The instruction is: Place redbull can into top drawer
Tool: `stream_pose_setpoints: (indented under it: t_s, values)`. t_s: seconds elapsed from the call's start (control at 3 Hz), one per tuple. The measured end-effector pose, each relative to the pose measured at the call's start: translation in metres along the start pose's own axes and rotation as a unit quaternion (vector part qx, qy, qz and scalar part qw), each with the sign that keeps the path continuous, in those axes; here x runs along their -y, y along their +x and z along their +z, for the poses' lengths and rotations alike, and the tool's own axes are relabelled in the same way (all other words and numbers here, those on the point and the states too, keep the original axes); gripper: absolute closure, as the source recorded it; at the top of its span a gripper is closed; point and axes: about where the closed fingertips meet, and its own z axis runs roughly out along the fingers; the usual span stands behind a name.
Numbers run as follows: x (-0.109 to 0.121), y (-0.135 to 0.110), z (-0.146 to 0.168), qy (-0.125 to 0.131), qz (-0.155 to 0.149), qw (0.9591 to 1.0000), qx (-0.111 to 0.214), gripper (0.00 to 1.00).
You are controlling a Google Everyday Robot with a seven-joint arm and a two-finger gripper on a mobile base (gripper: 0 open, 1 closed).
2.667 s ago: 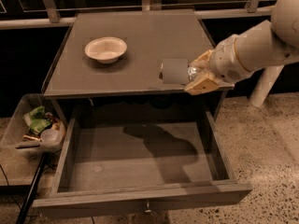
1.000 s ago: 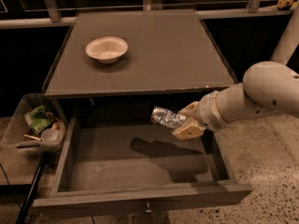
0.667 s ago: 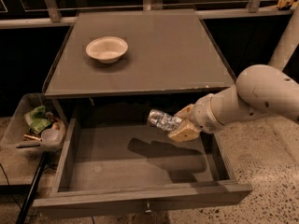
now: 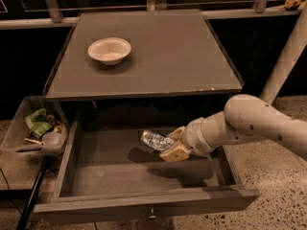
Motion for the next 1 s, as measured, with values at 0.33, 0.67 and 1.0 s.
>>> stream_pose_setpoints:
  t_s: [0.33, 0.67, 1.0]
  values:
    - [-0.003, 0.007, 0.020, 0.000, 0.010, 0.9999, 0.013, 1.00]
    - [-0.002, 0.011, 0.036, 0.016, 0.013, 0.9995, 0.023, 1.00]
    - [0.002, 0.022, 0.055, 0.031, 0.021, 0.9991, 0.019, 1.00]
